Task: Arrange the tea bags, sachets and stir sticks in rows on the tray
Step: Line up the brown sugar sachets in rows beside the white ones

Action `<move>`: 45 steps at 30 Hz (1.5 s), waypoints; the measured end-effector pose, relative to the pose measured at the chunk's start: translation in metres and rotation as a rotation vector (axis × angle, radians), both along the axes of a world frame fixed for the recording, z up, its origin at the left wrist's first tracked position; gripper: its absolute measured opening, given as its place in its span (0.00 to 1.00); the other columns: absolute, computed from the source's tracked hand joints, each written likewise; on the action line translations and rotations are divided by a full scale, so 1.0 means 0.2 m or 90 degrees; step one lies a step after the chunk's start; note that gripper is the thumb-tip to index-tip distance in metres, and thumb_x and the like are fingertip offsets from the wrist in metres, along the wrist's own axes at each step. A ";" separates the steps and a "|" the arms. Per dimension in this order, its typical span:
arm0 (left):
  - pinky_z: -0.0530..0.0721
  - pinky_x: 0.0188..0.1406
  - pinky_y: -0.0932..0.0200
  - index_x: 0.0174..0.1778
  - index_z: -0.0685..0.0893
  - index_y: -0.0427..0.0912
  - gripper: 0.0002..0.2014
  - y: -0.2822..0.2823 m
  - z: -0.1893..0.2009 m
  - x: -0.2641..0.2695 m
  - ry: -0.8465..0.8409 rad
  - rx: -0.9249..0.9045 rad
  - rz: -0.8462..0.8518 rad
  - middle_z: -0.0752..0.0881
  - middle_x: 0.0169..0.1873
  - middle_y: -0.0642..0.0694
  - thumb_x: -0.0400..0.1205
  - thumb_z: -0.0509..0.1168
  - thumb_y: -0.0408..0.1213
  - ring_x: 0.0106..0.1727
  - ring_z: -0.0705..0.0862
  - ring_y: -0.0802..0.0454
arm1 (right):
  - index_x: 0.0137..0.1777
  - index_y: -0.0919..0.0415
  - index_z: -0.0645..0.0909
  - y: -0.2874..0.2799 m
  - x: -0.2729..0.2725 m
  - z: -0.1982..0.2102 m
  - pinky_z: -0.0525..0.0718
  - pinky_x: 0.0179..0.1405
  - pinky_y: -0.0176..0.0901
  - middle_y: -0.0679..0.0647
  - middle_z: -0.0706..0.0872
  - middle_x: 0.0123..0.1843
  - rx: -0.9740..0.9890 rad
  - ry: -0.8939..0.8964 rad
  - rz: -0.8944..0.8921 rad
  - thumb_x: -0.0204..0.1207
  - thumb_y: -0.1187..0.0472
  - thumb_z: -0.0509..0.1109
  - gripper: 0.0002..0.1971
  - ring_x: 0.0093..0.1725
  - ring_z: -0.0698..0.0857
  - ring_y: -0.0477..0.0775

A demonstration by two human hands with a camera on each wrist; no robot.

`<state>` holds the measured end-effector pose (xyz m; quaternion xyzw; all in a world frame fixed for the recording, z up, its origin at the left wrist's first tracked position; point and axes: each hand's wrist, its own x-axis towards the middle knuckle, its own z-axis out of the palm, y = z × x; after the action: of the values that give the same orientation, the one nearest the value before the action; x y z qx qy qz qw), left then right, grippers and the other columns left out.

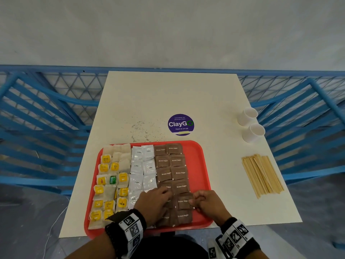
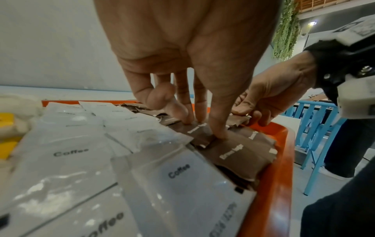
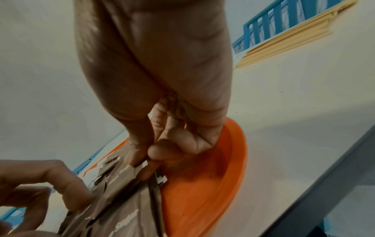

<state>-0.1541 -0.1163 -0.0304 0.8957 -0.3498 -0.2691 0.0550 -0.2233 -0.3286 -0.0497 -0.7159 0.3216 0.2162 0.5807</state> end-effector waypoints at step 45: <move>0.69 0.70 0.46 0.77 0.72 0.54 0.20 -0.04 -0.10 0.31 -0.153 0.012 0.035 0.76 0.74 0.54 0.88 0.57 0.50 0.72 0.71 0.46 | 0.45 0.58 0.80 0.06 0.33 -0.05 0.72 0.34 0.34 0.47 0.85 0.40 -0.311 -0.073 0.047 0.76 0.54 0.74 0.09 0.41 0.83 0.49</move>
<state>-0.0915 -0.1239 -0.0510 0.9312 -0.3263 -0.1618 0.0118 -0.1565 -0.3156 -0.0596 -0.8572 0.3048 0.1123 0.3996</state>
